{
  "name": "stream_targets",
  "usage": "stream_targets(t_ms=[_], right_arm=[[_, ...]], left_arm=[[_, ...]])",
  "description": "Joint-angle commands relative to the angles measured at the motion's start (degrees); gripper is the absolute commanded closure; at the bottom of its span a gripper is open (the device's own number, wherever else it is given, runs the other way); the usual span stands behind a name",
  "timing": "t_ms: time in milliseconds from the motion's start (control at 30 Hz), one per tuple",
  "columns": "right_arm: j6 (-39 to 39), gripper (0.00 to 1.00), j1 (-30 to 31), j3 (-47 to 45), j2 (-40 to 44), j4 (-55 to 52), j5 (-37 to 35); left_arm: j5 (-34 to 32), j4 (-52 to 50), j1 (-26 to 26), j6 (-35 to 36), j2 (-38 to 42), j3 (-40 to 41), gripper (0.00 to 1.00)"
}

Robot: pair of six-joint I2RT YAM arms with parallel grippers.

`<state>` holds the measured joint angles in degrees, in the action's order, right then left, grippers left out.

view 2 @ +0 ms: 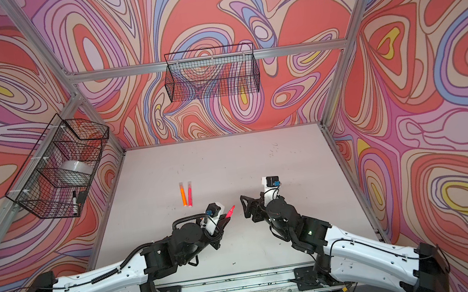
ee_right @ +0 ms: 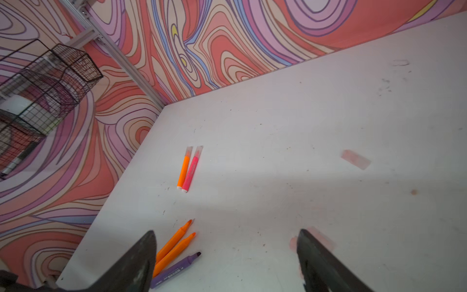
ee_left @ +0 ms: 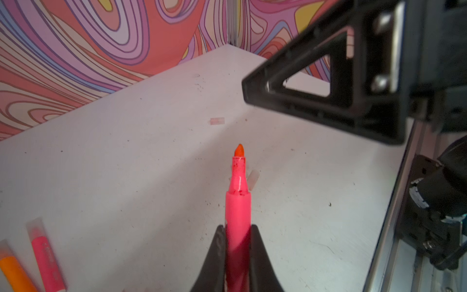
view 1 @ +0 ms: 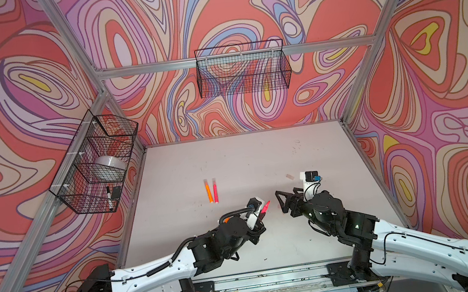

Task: Insert pens into pen caps
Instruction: Pick up the pen from the bottom-center of the table.

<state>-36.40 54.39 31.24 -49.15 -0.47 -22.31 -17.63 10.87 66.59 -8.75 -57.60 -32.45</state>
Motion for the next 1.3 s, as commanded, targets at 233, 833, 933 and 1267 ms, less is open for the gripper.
stream_targets(t_ms=[233,833,933,1267], right_arm=[[0.0,0.17,0.0,-0.7,-3.9,16.3,10.8],[-7.6,0.45,0.0,1.1,-10.9,20.0,15.5],[-8.4,0.56,0.0,1.6,-11.5,19.5,15.2],[-9.2,0.96,0.1,3.5,-12.6,17.3,14.2]], left_arm=[[0.1,8.7,-5.9,1.0,-4.6,-2.6,1.00],[8.2,13.2,-5.9,1.6,-2.8,0.3,1.00],[7.4,13.9,-5.9,2.0,-2.5,0.8,1.00],[5.9,12.3,-5.9,4.1,-4.0,-0.7,0.94]])
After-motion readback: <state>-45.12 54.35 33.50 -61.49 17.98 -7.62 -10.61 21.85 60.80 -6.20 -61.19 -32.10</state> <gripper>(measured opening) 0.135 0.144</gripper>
